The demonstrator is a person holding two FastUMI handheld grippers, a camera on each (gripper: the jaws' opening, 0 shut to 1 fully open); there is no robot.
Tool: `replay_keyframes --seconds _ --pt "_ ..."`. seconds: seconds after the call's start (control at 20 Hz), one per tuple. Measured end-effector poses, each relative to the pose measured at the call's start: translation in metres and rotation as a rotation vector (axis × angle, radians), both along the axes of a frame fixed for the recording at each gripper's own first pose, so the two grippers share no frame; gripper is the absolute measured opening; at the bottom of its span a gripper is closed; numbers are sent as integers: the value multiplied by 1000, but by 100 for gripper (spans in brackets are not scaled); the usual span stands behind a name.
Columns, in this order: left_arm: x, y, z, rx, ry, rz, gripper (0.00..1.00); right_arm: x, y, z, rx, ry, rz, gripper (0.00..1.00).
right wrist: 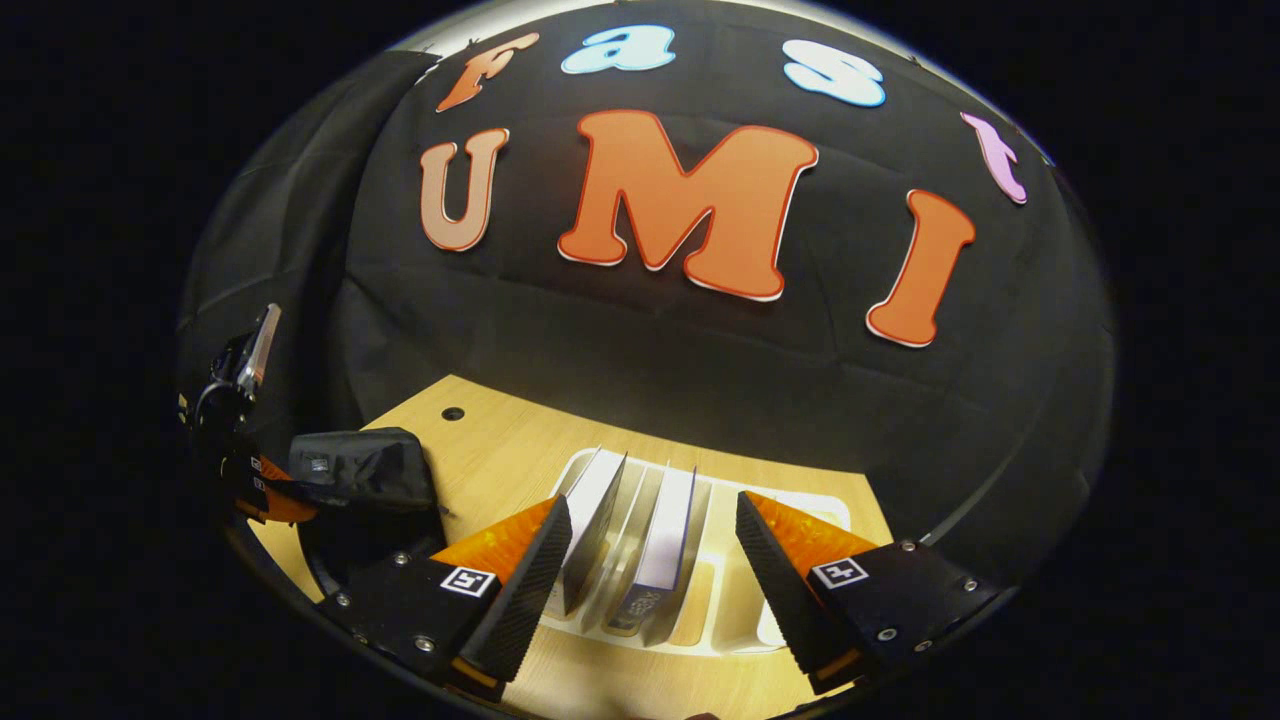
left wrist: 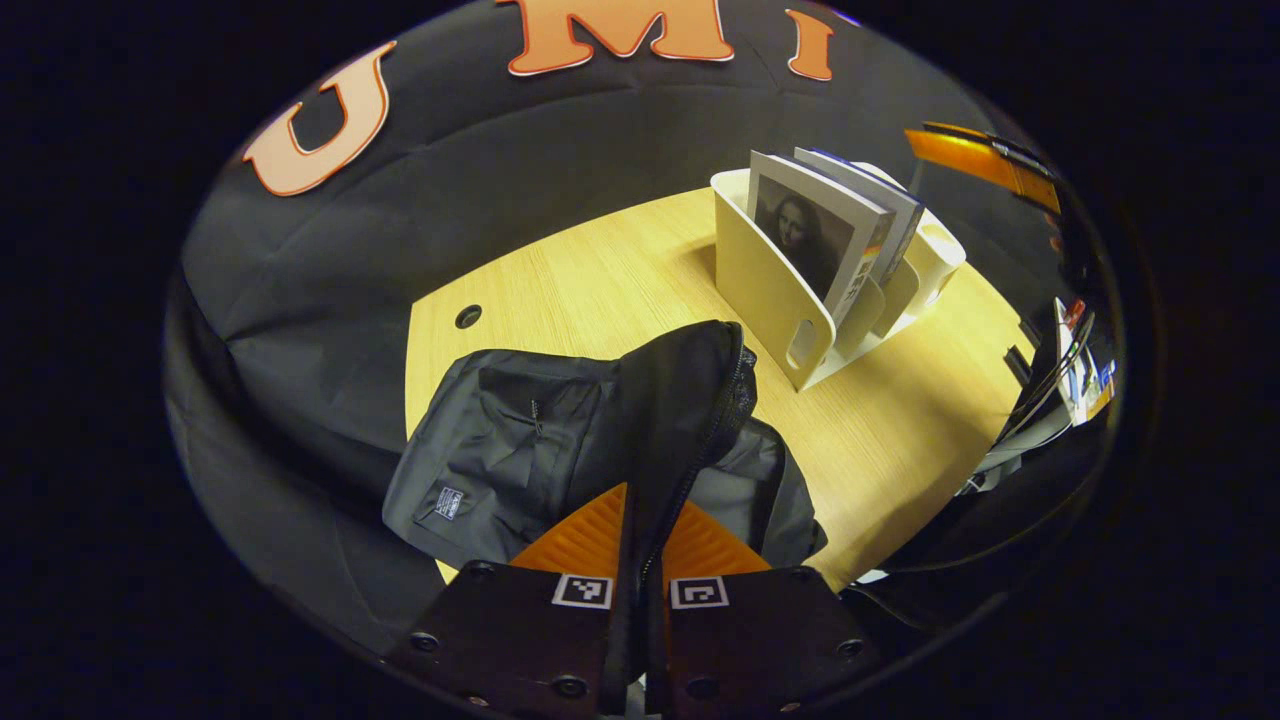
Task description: Open the schoolbag, grab two books from the bookshelf and put them into the schoolbag.
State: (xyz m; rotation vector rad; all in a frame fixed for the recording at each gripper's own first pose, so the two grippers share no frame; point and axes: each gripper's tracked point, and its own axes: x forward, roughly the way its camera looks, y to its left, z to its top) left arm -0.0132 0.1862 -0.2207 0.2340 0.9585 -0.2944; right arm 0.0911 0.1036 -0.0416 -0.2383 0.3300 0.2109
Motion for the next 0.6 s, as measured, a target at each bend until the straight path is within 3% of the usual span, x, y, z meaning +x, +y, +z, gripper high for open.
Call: replay_keyframes --seconds 0.3,0.6 --pt "9 11 25 -69 63 18 7 11 7 -13 -28 104 -9 99" --pt "15 12 27 -108 151 -67 6 27 28 -24 -23 262 -15 99"
